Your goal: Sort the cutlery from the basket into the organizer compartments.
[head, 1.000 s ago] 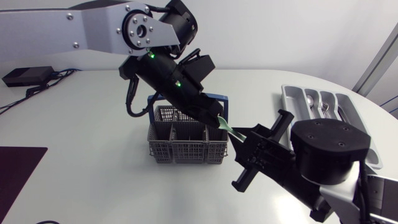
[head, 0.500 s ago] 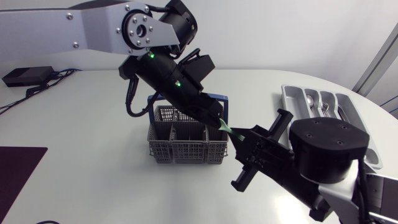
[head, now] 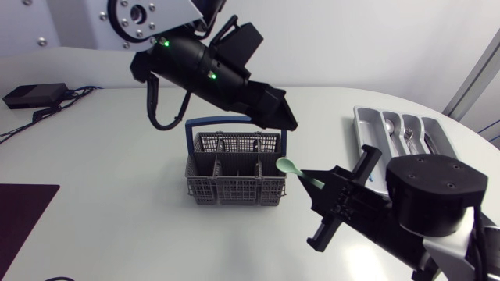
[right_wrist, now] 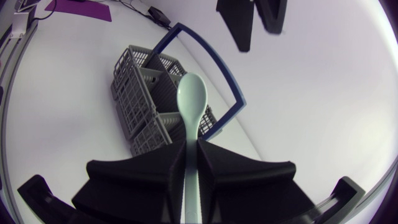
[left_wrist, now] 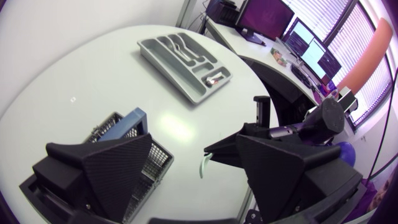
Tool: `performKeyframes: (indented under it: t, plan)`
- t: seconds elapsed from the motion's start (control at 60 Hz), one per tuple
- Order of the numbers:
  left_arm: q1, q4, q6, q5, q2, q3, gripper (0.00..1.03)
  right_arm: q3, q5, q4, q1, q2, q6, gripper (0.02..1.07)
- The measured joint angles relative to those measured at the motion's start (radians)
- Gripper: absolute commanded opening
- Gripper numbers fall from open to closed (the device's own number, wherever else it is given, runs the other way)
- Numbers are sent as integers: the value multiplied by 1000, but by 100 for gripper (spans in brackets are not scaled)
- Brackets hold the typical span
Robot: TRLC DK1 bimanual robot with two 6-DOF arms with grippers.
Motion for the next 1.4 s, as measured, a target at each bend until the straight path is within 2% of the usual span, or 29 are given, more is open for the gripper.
performKeyframes:
  t: [0.183,0.4,0.683,0.917,1.017,1.4]
  plan:
    - [18,82,3,-120,-46,-62,99,-10,-172,-132,-164,-85,-16,10]
    - [18,243,31,-314,-109,-224,99,-3,-480,-317,-482,-113,-135,10]
    - [18,365,70,-509,-178,-369,99,56,-673,-424,-768,1,-369,10]
    - [30,426,107,-615,-251,-459,99,142,-787,-499,-1015,199,-587,10]
    - [46,446,117,-629,-275,-486,99,206,-813,-560,-1108,302,-684,10]
    - [111,484,133,-692,-298,-557,99,513,-811,-717,-1393,665,-995,10]
